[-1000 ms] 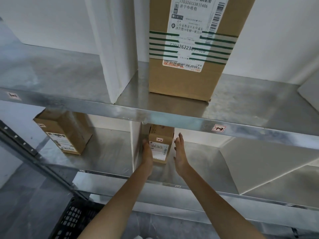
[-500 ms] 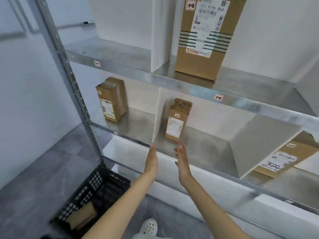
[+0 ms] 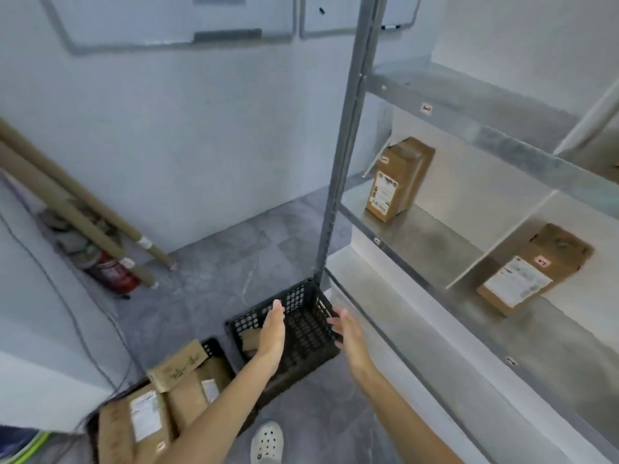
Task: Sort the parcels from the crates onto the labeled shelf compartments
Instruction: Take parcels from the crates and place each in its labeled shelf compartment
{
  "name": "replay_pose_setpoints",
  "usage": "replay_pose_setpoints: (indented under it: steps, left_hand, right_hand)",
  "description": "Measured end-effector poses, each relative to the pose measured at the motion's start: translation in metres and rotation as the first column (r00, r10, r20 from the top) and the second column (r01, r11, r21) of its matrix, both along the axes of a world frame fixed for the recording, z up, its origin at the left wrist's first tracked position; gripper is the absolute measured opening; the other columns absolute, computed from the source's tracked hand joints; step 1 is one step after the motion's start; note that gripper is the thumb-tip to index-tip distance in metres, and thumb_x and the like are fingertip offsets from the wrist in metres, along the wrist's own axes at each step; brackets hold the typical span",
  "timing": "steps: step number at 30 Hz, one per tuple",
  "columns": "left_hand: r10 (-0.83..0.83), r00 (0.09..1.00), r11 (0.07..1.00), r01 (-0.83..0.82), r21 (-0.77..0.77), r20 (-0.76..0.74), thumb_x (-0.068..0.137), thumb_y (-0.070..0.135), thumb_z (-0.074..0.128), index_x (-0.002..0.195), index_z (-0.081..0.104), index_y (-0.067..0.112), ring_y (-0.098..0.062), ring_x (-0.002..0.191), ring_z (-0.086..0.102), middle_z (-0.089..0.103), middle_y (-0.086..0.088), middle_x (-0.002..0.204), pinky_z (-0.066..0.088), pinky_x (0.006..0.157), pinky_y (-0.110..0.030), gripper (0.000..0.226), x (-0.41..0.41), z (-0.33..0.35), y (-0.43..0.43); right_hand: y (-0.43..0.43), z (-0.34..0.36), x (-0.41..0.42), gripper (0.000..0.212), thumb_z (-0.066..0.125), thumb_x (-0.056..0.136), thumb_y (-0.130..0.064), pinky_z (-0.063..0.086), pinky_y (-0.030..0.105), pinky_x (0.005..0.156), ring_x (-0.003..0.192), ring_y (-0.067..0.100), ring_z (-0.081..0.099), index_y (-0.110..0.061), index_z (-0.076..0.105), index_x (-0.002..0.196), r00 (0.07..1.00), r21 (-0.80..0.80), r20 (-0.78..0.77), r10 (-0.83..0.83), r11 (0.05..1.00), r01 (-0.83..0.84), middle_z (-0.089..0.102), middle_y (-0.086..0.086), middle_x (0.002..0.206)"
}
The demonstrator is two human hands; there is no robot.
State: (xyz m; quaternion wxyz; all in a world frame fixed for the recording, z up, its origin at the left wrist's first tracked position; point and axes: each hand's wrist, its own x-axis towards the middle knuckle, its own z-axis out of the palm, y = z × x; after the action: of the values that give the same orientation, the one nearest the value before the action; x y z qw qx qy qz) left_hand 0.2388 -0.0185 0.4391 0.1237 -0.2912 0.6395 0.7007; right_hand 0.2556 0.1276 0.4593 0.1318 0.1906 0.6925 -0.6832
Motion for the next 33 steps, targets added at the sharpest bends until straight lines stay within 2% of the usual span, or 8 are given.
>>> replay_pose_setpoints:
  steps: [4, 9, 13, 18, 24, 29, 31, 33]
  left_hand:
    - [0.06, 0.995, 0.997, -0.057, -0.047, 0.076, 0.1, 0.046, 0.03, 0.132, 0.05, 0.007, -0.029, 0.13, 0.041, 0.05, -0.012, 0.134, 0.028, 0.11, -0.038, 0.055, -0.018, -0.033, -0.064]
    - [0.012, 0.992, 0.991, 0.004, -0.132, 0.125, 0.099, 0.023, 0.047, 0.086, 0.061, 0.015, -0.031, 0.106, 0.057, 0.062, -0.006, 0.091, 0.042, 0.098, -0.039, 0.021, -0.05, -0.087, -0.122]
    - [-0.011, 0.986, 0.99, 0.034, -0.134, 0.168, 0.092, 0.0, 0.053, 0.071, 0.057, 0.011, -0.029, 0.078, 0.056, 0.057, -0.007, 0.071, 0.046, 0.082, -0.042, 0.025, -0.076, -0.145, -0.145]
    - [-0.041, 0.974, 0.969, 0.093, -0.229, 0.222, 0.091, 0.006, 0.058, 0.077, 0.06, 0.015, -0.024, 0.081, 0.061, 0.063, -0.005, 0.076, 0.048, 0.08, -0.035, 0.017, -0.117, -0.261, -0.154]
    - [0.001, 0.97, 0.962, 0.065, -0.267, 0.243, 0.097, 0.021, 0.051, 0.103, 0.065, 0.008, -0.02, 0.102, 0.058, 0.064, -0.005, 0.107, 0.046, 0.091, -0.032, 0.02, -0.16, -0.438, -0.152]
    - [0.009, 0.975, 0.973, 0.043, -0.228, 0.223, 0.099, 0.013, 0.045, 0.092, 0.057, 0.019, 0.0, 0.077, 0.051, 0.058, 0.005, 0.095, 0.04, 0.062, -0.002, 0.015, -0.183, -0.57, -0.144]
    - [0.053, 0.973, 0.982, -0.009, -0.188, 0.226, 0.099, 0.011, 0.045, 0.093, 0.062, 0.018, -0.005, 0.079, 0.055, 0.062, 0.0, 0.092, 0.046, 0.069, -0.011, 0.019, -0.192, -0.609, -0.143]
    - [0.106, 0.967, 0.987, -0.073, -0.145, 0.233, 0.1, 0.014, 0.044, 0.12, 0.059, 0.01, -0.019, 0.099, 0.059, 0.062, -0.012, 0.114, 0.051, 0.083, -0.022, 0.025, -0.201, -0.643, -0.144]
  right_hand:
    - [-0.045, -0.024, -0.032, 0.03, 0.035, 0.103, -0.029, 0.039, 0.032, 0.091, 0.104, 0.018, 0.056, -0.018, 0.062, 0.109, 0.986, 0.07, 0.089, 0.143, 0.986, -0.149, 0.065, 0.005, 0.107]
    - [-0.075, -0.071, -0.078, 0.019, 0.051, 0.096, -0.016, 0.043, 0.021, 0.075, 0.08, 0.01, 0.064, -0.016, 0.066, 0.084, 0.958, 0.182, 0.132, 0.255, 0.944, -0.276, 0.07, 0.001, 0.08]
    - [-0.086, -0.138, -0.115, 0.019, 0.055, 0.093, -0.011, 0.047, 0.018, 0.066, 0.065, 0.008, 0.065, -0.016, 0.064, 0.076, 0.943, 0.248, 0.214, 0.254, 0.92, -0.304, 0.068, -0.001, 0.067]
    - [-0.102, -0.265, -0.174, 0.018, 0.057, 0.09, -0.006, 0.046, 0.013, 0.056, 0.06, 0.012, 0.063, -0.011, 0.063, 0.074, 0.931, 0.289, 0.255, 0.263, 0.898, -0.333, 0.064, 0.004, 0.063]
    - [-0.117, -0.46, -0.232, 0.014, 0.054, 0.092, -0.007, 0.049, 0.025, 0.066, 0.069, 0.021, 0.061, -0.001, 0.063, 0.084, 0.932, 0.325, 0.28, 0.229, 0.891, -0.317, 0.063, 0.008, 0.07]
    - [-0.123, -0.607, -0.25, 0.018, 0.046, 0.098, -0.01, 0.044, 0.029, 0.077, 0.096, 0.027, 0.059, -0.001, 0.06, 0.106, 0.905, 0.36, 0.384, 0.181, 0.873, -0.328, 0.063, 0.016, 0.106]
    - [-0.126, -0.65, -0.255, 0.029, 0.039, 0.1, -0.007, 0.043, 0.025, 0.079, 0.099, 0.022, 0.057, -0.007, 0.052, 0.125, 0.87, 0.318, 0.445, 0.209, 0.872, -0.373, 0.057, 0.012, 0.118]
    - [-0.131, -0.683, -0.259, 0.043, 0.034, 0.099, -0.002, 0.043, 0.028, 0.093, 0.113, 0.023, 0.054, -0.009, 0.039, 0.141, 0.843, 0.258, 0.48, 0.243, 0.879, -0.4, 0.051, 0.011, 0.131]
